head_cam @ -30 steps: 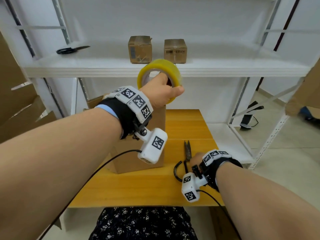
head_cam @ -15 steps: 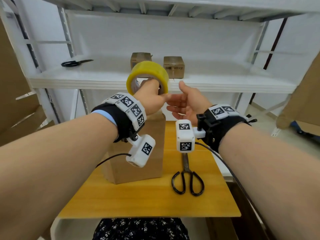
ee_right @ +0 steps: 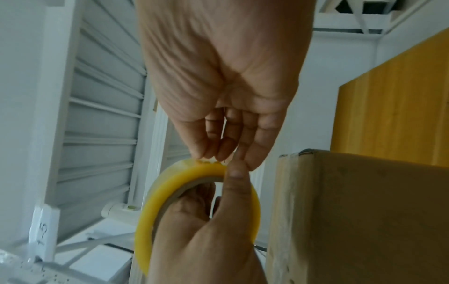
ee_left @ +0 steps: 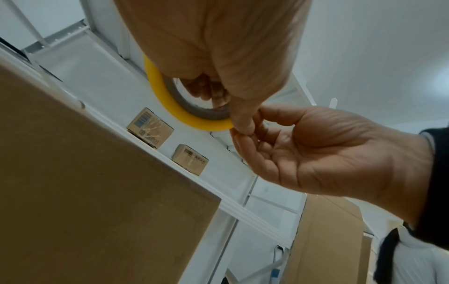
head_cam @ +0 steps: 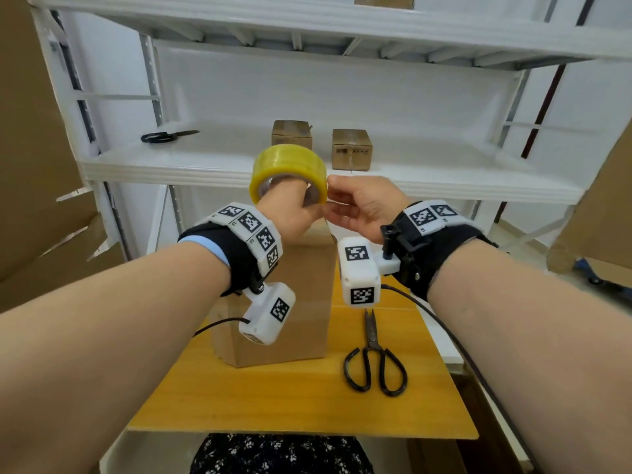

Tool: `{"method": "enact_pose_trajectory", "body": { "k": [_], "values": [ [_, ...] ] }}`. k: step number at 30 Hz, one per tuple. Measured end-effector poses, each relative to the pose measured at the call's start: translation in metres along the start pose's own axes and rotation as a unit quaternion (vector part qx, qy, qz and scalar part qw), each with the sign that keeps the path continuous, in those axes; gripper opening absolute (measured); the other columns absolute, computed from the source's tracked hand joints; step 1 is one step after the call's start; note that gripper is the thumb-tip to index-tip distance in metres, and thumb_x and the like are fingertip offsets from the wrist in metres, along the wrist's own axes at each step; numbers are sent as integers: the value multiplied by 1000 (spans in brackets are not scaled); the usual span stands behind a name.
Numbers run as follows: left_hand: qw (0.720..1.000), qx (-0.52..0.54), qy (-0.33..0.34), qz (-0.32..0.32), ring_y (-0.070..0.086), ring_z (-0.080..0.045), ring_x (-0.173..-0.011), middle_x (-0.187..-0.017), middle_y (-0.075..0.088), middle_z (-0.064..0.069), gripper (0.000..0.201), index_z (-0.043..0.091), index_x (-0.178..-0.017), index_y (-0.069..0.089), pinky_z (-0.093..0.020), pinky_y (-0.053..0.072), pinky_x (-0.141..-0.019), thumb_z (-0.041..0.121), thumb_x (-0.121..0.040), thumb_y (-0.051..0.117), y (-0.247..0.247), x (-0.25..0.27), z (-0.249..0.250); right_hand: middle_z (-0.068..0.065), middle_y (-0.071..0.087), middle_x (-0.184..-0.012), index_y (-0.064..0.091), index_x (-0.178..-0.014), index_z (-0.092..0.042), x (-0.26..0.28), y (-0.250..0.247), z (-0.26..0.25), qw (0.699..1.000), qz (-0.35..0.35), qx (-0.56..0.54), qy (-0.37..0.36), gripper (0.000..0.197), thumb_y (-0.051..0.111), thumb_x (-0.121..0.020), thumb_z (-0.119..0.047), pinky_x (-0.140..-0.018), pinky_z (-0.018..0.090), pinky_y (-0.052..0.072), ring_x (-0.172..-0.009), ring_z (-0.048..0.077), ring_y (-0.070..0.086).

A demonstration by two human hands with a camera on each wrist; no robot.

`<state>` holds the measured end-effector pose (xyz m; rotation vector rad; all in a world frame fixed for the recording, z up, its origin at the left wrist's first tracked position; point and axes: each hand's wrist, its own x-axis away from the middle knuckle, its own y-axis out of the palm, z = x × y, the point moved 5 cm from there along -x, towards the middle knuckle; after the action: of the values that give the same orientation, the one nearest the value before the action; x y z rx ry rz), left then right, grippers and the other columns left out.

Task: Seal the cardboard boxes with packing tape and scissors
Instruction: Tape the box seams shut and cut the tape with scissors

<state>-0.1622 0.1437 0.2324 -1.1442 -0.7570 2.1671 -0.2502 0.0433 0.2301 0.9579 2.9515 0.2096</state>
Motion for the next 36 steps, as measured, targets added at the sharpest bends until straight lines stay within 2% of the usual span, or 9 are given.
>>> {"method": "enact_pose_trajectory", "body": {
  "k": [5, 8, 12, 14, 18, 22, 25, 30, 36],
  "values": [
    [991, -75, -15, -111, 60, -28, -103, -108, 62, -9, 27, 5, -111, 58, -39, 48, -92, 22, -92, 63, 5, 7, 11, 14, 70, -90, 60, -87, -9, -7, -2, -27, 983, 19, 173, -51, 7, 65, -92, -9, -62, 35, 61, -73, 24, 72],
    [986, -80, 0, -146, 63, -23, -85, -91, 67, -7, 23, 3, -100, 69, -29, 48, -73, 23, -93, 60, -3, 15, 20, 13, 69, -96, 62, -85, -14, -15, -8, -43, 955, 40, 287, -71, 6, 67, -88, -14, -69, 38, 62, -88, 30, 72],
    [993, 95, -70, 16, 60, -17, -54, -54, 64, 0, 27, 7, -64, 66, -37, 55, -59, 24, -84, 58, -31, 16, 19, 25, 70, -99, 60, -72, -9, -9, -4, -61, 887, 71, 435, -140, 19, 63, -90, -15, -80, 52, 60, -90, 38, 71],
    [985, 100, -112, 90, 61, -22, -70, -70, 65, -2, 20, 12, -78, 62, -42, 54, -70, 32, -81, 61, -43, 9, 8, 21, 69, -98, 60, -78, -8, -4, 6, -64, 845, 50, 499, -183, 17, 60, -93, -17, -81, 51, 59, -90, 35, 70],
    [943, 224, -234, -74, 65, -20, -90, -101, 69, -3, 37, 20, -100, 56, -39, 48, -79, 48, -80, 70, -30, 7, -10, 8, 68, -92, 63, -91, -10, 6, 25, -64, 775, 12, 580, -250, 14, 57, -96, -22, -82, 45, 57, -88, 26, 67],
    [862, 407, -269, -138, 71, -28, -96, -111, 70, -14, 48, 12, -128, 49, -46, 56, -84, 21, -86, 71, -19, 21, -10, -2, 62, -84, 59, -91, -17, 10, 38, -65, 721, -20, 624, -301, 9, 55, -97, -23, -74, 37, 52, -81, 20, 61],
    [863, 440, -232, -83, 72, -30, -93, -110, 70, -15, 70, 21, -142, 39, -46, 58, -82, -2, -83, 69, -25, 18, -8, -6, 55, -82, 56, -91, -20, 9, 46, -66, 680, -34, 663, -311, 7, 53, -97, -23, -70, 32, 43, -81, 18, 55],
    [922, 329, -197, -45, 70, -29, -98, -111, 70, -7, 77, 40, -126, 56, -52, 56, -84, 10, -57, 75, -38, 13, -7, -11, 52, -79, 58, -89, -18, 14, 55, -73, 683, -56, 653, -322, 10, 56, -97, -23, -71, 31, 41, -78, 14, 53],
    [932, 309, -192, 12, 67, -27, -102, -110, 70, -9, 59, 38, -116, 61, -49, 55, -89, 2, -72, 74, -57, 10, -16, -4, 73, -85, 60, -81, -24, 19, 57, -78, 786, -83, 545, -280, 14, 61, -95, -22, -86, 37, 56, -88, 14, 70]
  ]
}}
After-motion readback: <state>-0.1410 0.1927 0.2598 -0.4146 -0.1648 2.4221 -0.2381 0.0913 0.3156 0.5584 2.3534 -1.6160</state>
